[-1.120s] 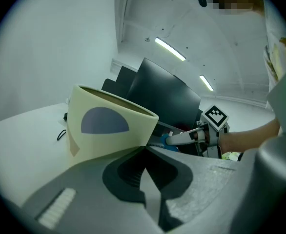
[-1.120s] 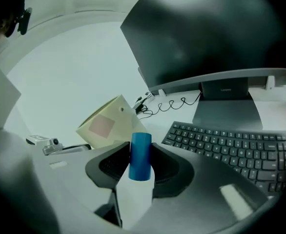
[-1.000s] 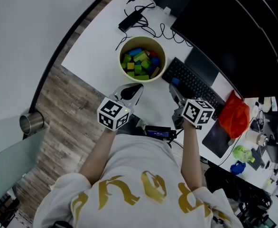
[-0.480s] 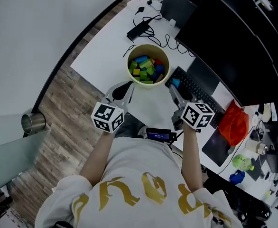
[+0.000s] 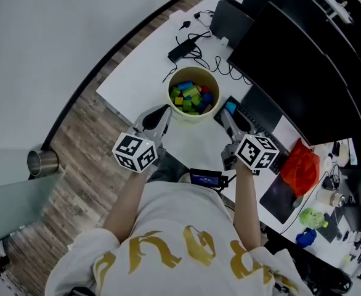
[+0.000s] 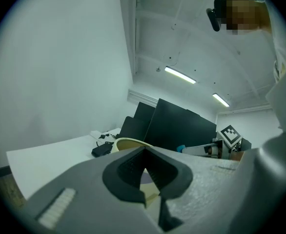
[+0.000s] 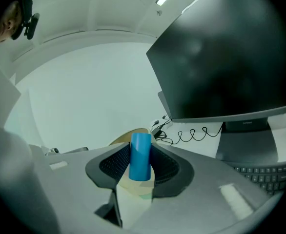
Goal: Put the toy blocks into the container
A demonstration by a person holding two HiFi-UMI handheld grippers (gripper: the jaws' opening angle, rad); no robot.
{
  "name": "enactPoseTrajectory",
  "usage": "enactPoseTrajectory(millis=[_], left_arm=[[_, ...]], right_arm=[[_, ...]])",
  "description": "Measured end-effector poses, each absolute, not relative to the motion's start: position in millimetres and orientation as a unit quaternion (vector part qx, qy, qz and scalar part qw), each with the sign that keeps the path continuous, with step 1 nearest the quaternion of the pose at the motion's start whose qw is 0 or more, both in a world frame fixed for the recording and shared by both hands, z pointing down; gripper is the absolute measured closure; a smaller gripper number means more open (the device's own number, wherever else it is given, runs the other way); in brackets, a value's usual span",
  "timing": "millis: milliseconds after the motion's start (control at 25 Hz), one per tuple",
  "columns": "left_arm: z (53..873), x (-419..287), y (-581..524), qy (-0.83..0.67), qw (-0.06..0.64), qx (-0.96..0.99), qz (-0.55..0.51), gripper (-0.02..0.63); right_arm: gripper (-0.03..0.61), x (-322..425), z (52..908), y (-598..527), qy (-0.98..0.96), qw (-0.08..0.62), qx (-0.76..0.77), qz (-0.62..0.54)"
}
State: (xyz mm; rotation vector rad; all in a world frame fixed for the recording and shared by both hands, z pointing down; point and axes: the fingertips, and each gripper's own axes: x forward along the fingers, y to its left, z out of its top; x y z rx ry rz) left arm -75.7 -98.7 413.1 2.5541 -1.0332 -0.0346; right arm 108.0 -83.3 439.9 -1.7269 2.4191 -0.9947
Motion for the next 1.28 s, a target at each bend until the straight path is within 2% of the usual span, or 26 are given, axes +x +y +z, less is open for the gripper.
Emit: enactPoseTrajectory(millis=[360,680,1280], left_arm=[[394.9,-74.6,-107.1,-0.363,0.201,0.909,-0.047,0.607],[390.5,-70.9,-120.1,-0.355,0.197,0.913,-0.036,0.607],[404.0,-75.1,-149.4,-0.357,0.207,0.911,-0.013,0.607]], right_arm=[[0.416,108.3,404.7,-94.8,0.778,0.047,-0.555,-0.291],[0.414,98.3,388.1,-113.4,0.791,0.076,-0.539,-0.279],[0.414,70.1,402.9,-151.9,0.823,-0.015,-0.52,-0.229]])
